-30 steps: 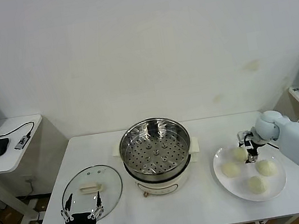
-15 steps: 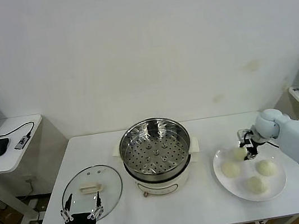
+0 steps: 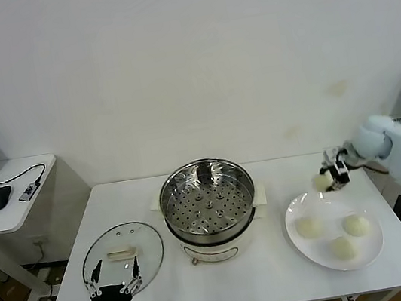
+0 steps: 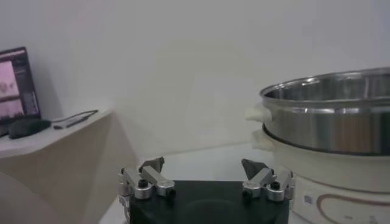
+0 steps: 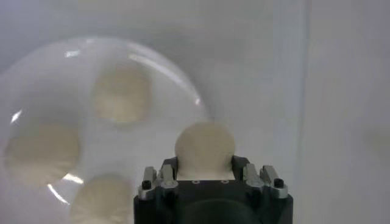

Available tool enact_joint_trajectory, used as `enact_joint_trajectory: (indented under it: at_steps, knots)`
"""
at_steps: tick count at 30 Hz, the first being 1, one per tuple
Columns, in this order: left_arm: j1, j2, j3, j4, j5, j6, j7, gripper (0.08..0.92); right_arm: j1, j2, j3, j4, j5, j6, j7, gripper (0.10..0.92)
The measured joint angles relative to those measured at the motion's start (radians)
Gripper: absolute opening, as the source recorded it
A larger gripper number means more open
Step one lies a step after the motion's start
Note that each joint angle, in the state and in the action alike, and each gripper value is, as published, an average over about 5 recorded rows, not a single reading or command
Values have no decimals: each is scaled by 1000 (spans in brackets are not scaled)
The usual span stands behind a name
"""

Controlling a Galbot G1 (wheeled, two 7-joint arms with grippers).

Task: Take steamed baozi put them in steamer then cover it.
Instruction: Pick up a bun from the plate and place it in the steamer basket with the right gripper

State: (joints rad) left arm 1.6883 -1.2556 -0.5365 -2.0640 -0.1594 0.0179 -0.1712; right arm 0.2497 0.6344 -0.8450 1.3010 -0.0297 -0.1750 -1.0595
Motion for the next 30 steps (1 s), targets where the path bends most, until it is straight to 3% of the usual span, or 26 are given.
enact_joint_trajectory:
  at_steps: [15,30]
  knots:
    - [6,-9,-12,7,-74,-33,7,823,306,267,-287,-22,209,128,24,552]
    - [1,-14,-36,-3,-88,-36,7,823,306,575,-427,-164,50,386,92,555]
